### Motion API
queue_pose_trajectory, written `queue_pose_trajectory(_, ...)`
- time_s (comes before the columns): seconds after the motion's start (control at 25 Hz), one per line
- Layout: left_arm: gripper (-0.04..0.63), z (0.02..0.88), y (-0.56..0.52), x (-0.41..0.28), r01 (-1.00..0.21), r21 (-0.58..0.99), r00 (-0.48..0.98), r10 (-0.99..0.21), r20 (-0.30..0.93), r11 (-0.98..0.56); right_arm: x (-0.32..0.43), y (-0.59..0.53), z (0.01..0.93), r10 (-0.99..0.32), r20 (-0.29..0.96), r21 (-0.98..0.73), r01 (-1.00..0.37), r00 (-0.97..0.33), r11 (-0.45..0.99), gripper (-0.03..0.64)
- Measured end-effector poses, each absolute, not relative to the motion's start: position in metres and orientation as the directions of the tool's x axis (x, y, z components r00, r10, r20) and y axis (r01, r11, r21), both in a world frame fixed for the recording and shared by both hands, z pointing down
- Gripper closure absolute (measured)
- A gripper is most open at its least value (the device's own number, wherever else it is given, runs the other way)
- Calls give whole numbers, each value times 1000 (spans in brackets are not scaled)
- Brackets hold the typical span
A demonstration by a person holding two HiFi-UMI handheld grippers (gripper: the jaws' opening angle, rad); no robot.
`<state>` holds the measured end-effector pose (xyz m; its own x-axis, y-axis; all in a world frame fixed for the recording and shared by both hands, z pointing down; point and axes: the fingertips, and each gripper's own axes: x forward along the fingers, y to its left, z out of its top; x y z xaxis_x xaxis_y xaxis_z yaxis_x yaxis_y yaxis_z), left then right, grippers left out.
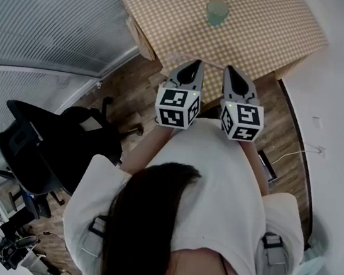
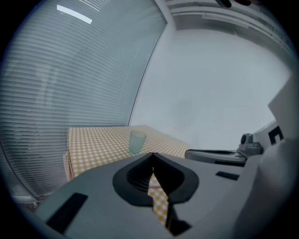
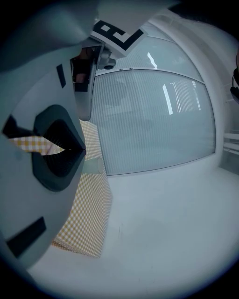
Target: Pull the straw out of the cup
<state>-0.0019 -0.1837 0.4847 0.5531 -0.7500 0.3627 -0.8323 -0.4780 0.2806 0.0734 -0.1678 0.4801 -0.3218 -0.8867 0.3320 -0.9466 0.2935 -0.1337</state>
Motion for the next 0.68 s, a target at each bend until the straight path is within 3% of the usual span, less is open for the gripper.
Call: queue_pose_trajectory(0.68,586,487,-191,-4,-830,246,558,-737,382,-501,64,-177,489,-870,358,-144,-940,-340,308,583)
